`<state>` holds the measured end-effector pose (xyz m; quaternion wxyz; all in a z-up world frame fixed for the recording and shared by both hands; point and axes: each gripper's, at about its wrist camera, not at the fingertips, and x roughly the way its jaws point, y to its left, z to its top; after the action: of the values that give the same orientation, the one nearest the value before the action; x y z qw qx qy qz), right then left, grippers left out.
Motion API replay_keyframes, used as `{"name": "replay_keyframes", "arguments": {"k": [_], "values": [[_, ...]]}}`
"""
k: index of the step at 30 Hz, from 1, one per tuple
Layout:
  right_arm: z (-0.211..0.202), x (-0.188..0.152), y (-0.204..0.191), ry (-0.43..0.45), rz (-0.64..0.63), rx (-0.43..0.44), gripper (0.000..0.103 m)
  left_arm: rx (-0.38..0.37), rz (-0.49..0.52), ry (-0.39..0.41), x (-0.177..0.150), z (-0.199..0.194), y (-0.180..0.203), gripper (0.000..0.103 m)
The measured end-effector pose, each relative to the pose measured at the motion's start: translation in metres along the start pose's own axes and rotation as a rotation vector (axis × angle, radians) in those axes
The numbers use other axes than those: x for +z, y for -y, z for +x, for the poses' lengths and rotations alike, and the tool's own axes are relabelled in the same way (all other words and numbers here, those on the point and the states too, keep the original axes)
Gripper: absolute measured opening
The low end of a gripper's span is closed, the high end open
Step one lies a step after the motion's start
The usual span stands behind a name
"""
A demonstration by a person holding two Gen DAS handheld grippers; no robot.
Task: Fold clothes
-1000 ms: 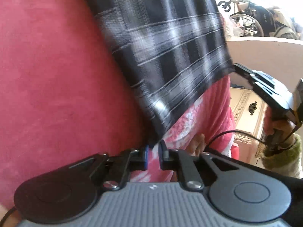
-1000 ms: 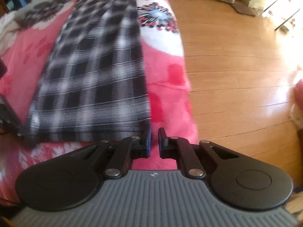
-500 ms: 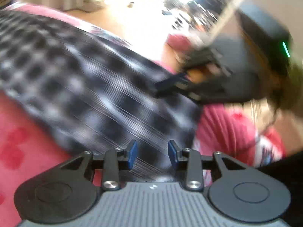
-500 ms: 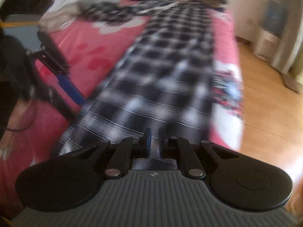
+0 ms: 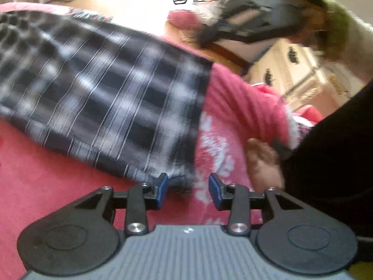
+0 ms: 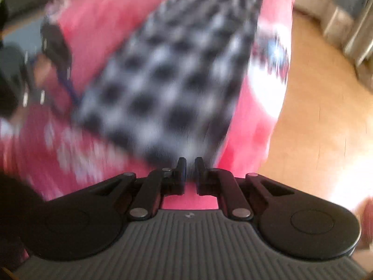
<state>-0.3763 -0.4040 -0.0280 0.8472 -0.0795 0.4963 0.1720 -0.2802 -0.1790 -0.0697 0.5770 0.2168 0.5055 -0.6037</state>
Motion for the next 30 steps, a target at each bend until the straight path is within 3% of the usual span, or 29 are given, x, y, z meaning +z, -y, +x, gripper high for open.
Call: {"name": "replay_keyframes", "arguments": {"k": [4,8,11,13,17,20,24,27,28,30], "values": [[0.032,0.047,-0.012,0.131,-0.069,0.009,0.008,-0.021,0.019,0.026,0.014,0.006,0.007,0.044],[0.082,0.076,-0.005,0.144,-0.066,0.027,0.008,-0.041,-0.004,-0.039,0.010,0.040,0.010,0.043],[0.109,0.068,0.026,0.074,-0.048,-0.004,0.007,-0.052,-0.034,-0.030,-0.003,0.046,0.010,0.046],[0.096,0.044,0.055,0.081,0.047,0.036,0.007,-0.070,-0.067,-0.027,-0.006,0.047,0.007,0.047],[0.061,0.015,0.095,0.060,0.213,-0.001,0.008,-0.102,-0.124,-0.023,-0.004,0.053,0.000,0.048],[0.054,0.034,0.109,0.168,0.262,0.013,0.009,-0.120,-0.110,-0.029,-0.002,0.059,0.002,0.052],[0.084,0.087,0.108,0.303,0.244,0.091,0.009,-0.122,-0.059,-0.041,0.001,0.058,0.006,0.056],[0.106,0.083,0.131,0.289,0.315,0.048,0.007,-0.121,-0.050,-0.043,0.001,0.058,0.009,0.058],[0.113,0.082,0.138,0.284,0.339,0.034,0.001,-0.126,-0.061,-0.039,0.000,0.059,0.008,0.058],[0.128,0.079,0.154,0.274,0.386,0.005,0.000,-0.141,-0.091,-0.031,-0.001,0.058,0.003,0.058]]}}
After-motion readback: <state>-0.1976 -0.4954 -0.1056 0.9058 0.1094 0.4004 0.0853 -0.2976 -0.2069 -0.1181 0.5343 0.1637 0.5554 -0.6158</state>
